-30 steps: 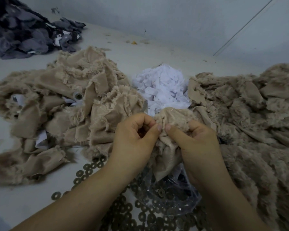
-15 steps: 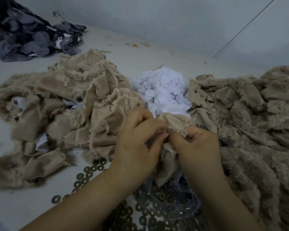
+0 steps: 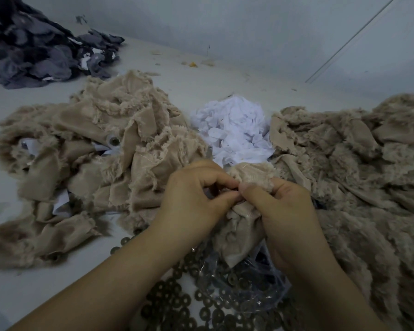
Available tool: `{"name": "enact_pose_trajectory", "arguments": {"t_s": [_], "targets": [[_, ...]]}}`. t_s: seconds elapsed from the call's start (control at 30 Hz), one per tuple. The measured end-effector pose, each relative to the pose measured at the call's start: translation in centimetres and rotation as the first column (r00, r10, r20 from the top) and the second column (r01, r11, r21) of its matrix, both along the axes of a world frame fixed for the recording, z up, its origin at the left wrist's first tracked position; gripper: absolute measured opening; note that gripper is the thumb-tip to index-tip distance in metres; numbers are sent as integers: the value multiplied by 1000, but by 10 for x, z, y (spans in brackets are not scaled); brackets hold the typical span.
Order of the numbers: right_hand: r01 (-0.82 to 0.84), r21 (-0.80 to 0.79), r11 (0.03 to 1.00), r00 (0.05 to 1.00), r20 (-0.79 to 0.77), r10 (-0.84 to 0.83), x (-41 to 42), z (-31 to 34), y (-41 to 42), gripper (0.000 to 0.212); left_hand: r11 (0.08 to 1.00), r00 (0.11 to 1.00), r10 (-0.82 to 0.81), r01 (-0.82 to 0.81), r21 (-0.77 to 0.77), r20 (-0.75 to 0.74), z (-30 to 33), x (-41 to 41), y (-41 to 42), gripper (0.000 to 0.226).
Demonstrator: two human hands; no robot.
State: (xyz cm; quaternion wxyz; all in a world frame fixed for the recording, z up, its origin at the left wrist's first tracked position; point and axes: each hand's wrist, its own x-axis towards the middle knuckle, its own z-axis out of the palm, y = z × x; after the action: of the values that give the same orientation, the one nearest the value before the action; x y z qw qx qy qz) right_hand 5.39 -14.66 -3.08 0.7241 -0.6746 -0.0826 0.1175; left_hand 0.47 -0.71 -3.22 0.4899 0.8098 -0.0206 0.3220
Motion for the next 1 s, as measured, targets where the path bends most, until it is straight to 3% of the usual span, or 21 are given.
{"name": "enact_pose_trajectory", "arguments": {"t_s": [0.13,0.3,0.37,0.43,0.5,0.57,0.7,0.83,0.93,1.0], "targets": [[-10,91,996,987,-161,24,5,0,-1,11,989,989,-93,78,-129,-112,3,0,6,18],[208,198,958,977,-96,-192,23,4,-13,12,1000,985,-14,13,-8,-174,-5,-1,7,15],[249,177,952,969,-57,-242,26,3,-16,6,978,941,-158,192,87,-298,-9,-6,5,9],[259,120,958,966,-15,-259,25,-1,-14,11,883,848,-291,416,217,-442,-13,-11,-1,6],[272,85,959,961,28,-275,23,-3,-12,27,752,801,-259,518,408,-540,-19,-15,-8,7],[259,82,962,963,54,-264,20,-3,-10,39,664,834,-119,470,582,-538,-25,-16,-14,14],[230,87,969,968,80,-237,17,1,-8,55,662,901,16,316,679,-434,-23,-16,-16,29],[233,86,969,964,110,-242,16,4,-7,60,592,913,-1,329,736,-408,-20,-15,-16,31],[242,75,967,958,136,-251,16,6,-8,64,613,917,-43,338,714,-397,-18,-14,-14,22],[254,66,965,953,154,-261,15,6,-8,58,676,872,-118,421,605,-475,-14,-14,-8,15]]}}
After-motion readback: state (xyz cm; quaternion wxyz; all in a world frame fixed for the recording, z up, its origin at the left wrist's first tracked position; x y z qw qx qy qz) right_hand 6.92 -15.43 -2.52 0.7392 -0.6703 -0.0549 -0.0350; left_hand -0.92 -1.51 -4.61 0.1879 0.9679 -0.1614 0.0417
